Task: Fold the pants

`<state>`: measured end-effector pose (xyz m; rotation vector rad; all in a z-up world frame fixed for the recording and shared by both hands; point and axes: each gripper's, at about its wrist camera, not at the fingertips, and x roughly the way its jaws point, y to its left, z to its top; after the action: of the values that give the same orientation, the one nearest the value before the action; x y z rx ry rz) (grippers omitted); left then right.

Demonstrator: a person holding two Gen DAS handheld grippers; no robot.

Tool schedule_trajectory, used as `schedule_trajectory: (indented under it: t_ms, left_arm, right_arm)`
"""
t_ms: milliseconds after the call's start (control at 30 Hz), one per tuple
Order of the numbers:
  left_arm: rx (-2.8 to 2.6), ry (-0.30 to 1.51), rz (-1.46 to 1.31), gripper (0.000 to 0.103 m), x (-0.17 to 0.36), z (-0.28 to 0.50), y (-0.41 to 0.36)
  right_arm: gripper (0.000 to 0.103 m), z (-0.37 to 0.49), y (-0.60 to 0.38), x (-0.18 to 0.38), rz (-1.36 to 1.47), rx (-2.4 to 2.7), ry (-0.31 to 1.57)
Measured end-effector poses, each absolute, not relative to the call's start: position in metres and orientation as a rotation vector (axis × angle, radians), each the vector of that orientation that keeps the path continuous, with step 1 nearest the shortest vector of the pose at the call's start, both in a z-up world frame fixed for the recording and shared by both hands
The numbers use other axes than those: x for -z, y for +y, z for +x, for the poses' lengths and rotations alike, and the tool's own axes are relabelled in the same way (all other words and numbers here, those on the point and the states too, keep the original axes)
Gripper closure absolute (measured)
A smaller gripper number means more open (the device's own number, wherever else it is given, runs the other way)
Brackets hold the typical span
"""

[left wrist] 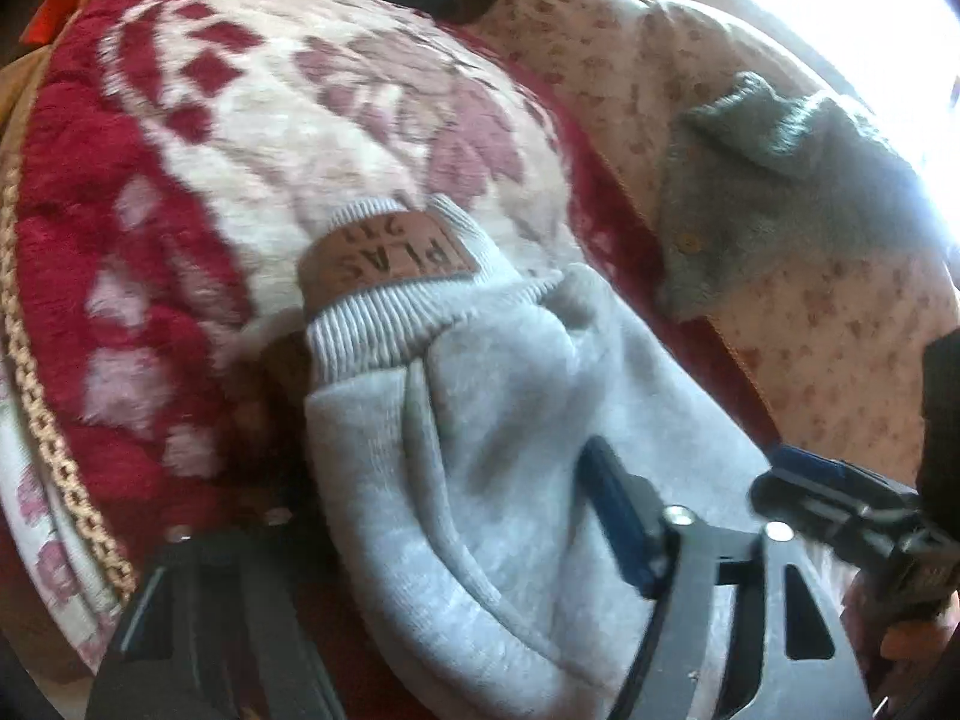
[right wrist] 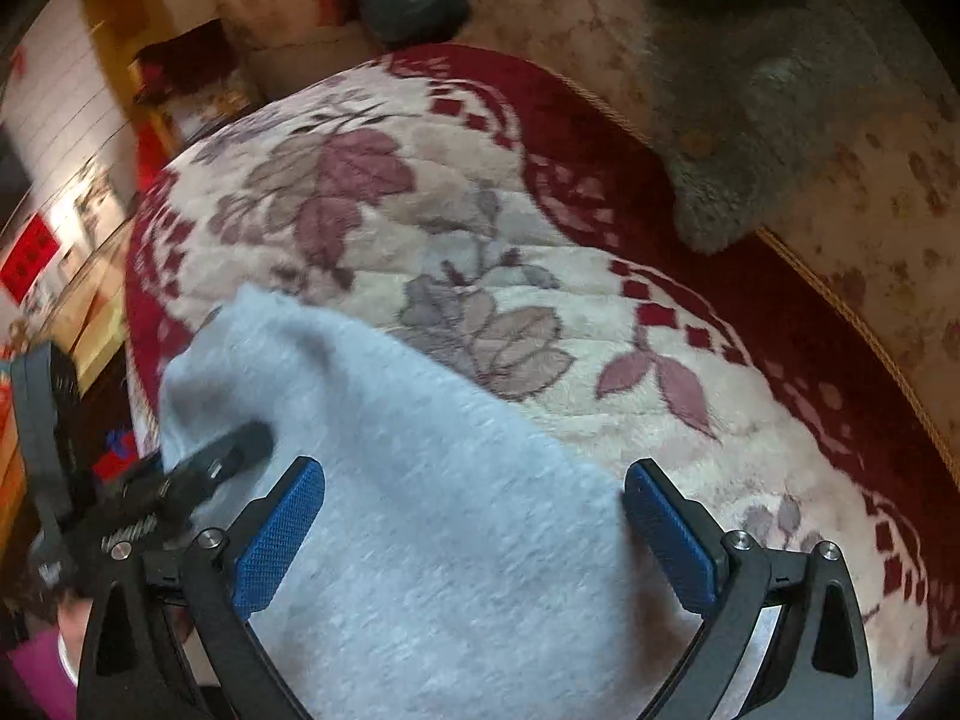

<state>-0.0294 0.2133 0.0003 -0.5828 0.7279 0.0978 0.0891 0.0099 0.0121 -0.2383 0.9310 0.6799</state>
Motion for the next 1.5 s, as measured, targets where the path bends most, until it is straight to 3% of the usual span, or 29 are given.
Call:
schedule_trajectory:
  t_ms: [33, 133, 233, 467, 700, 867, 1000, 1167, 1267, 1300, 1333, 1500]
  left_arm:
    - [-0.072, 0.723, -0.580, 0.051, 0.000, -0.027, 0.212]
    - [-0.033, 0.722, -0.606, 0.061, -0.003, -0.029, 0.215]
    - [-0.022, 0.706, -0.600, 0.066, -0.017, -0.035, 0.214]
    - [0.031, 0.617, -0.498, 0.070, -0.074, -0.060, 0.180]
    - [0.163, 0.546, -0.264, 0.071, -0.119, -0.087, 0.088]
    - [0.260, 0.556, -0.145, 0.071, -0.113, -0.100, 0.015]
    - [0.325, 0.644, -0.088, 0.071, -0.077, -0.103, -0.045]
    - [0.243, 0.709, 0.051, 0.063, -0.037, -0.108, -0.088]
    - [0.259, 0.707, 0.042, 0.040, -0.047, -0.116, -0.088]
    - [0.283, 0.695, 0.014, 0.019, -0.051, -0.121, -0.085]
    - [0.290, 0.674, -0.012, 0.010, -0.057, -0.128, -0.081]
    - [0.303, 0.574, -0.123, 0.010, -0.090, -0.149, -0.050]
  right_arm:
    - [0.001, 0.087, 0.012, -0.010, -0.246, -0.685, 0.938]
    - [0.002, 0.078, 0.009, -0.005, -0.252, -0.687, 0.951]
    - [0.002, 0.066, -0.008, -0.010, -0.218, -0.687, 0.944]
    - [0.002, 0.031, -0.056, -0.017, -0.178, -0.650, 0.929]
    - [0.002, 0.024, -0.157, -0.044, -0.010, -0.478, 0.918]
    - [0.001, 0.010, -0.235, -0.067, 0.134, -0.374, 0.871]
    - [0.001, -0.002, -0.275, -0.078, 0.176, -0.317, 0.845]
    - [0.001, -0.018, -0.295, -0.080, 0.204, -0.302, 0.844]
    - [0.001, -0.026, -0.292, -0.082, 0.199, -0.330, 0.840]
    - [0.001, -0.027, -0.289, -0.084, 0.195, -0.340, 0.836]
    - [0.001, -0.028, -0.286, -0.084, 0.196, -0.349, 0.834]
    - [0.001, -0.025, -0.260, -0.088, 0.180, -0.432, 0.838]
